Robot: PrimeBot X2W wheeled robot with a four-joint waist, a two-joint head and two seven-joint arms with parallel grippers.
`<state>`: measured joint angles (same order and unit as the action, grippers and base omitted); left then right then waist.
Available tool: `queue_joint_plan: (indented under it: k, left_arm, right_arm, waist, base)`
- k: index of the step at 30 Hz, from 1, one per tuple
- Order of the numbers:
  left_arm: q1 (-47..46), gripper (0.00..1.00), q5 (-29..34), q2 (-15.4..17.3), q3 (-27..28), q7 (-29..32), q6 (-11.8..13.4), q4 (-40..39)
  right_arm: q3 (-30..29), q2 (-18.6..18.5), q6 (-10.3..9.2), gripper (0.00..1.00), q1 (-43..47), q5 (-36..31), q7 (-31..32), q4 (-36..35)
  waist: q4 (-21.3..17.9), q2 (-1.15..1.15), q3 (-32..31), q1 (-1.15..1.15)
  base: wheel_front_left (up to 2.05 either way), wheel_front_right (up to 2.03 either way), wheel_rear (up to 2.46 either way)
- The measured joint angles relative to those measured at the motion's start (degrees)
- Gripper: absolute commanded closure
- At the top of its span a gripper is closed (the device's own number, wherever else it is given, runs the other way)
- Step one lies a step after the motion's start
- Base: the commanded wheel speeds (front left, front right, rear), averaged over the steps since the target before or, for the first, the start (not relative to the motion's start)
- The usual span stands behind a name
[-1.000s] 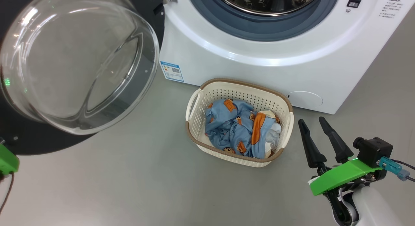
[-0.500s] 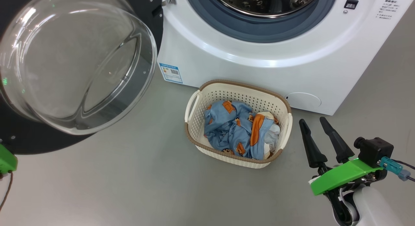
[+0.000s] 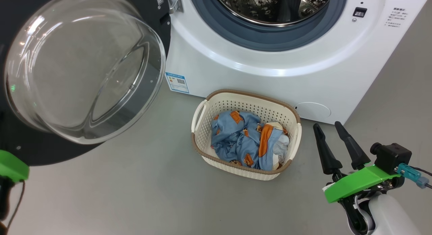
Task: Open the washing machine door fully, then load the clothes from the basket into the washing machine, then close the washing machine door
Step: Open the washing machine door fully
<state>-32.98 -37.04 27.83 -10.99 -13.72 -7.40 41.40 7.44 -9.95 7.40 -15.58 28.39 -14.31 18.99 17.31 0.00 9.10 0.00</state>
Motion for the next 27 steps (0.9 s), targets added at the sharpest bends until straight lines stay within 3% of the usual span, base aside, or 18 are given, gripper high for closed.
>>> queue_joint_plan:
  k: [2, 3, 5, 22, 27]
  left_arm:
    - [1.44, 0.95, -0.11, -0.13, 0.15, -0.23, 0.02, -1.53]
    - [2.21, 0.6, -0.16, -0.31, 0.35, -0.29, 0.09, -2.44]
    - [3.77, 0.0, -0.2, -0.7, 0.49, -0.43, 0.54, -4.52]
    - [19.13, 0.0, 0.21, -5.81, 2.15, -0.91, 8.17, -26.93]
    - [21.31, 0.0, 1.09, -6.97, 1.81, -0.91, 9.24, -30.98]
  right_arm:
    - [0.05, 0.0, 0.0, 0.0, 0.02, 0.0, 0.0, -0.02]
    - [0.03, -0.01, 0.0, 0.0, 0.07, 0.0, 0.0, -0.03]
    - [-0.01, -0.02, 0.0, 0.0, 0.22, 0.0, 0.0, -0.11]
    - [1.14, -0.78, 0.0, 0.0, 1.64, 0.0, 0.0, -0.57]
    - [1.41, -1.09, 0.0, 0.0, 1.75, -0.02, 0.0, -0.73]
  waist:
    - [-0.15, 0.0, -0.18, 0.0]
    - [-0.27, 0.0, -0.28, 0.0]
    - [-0.54, 0.0, -0.53, 0.0]
    - [-4.97, 0.0, -3.51, 0.0]
    - [-7.13, 0.0, -4.24, 0.0]
  base:
    - [0.0, 0.0, 0.0]
    - [0.0, 0.0, 0.0]
    - [0.0, 0.0, 0.0]
    - [0.0, 0.0, 0.0]
    - [0.0, 0.0, 0.0]
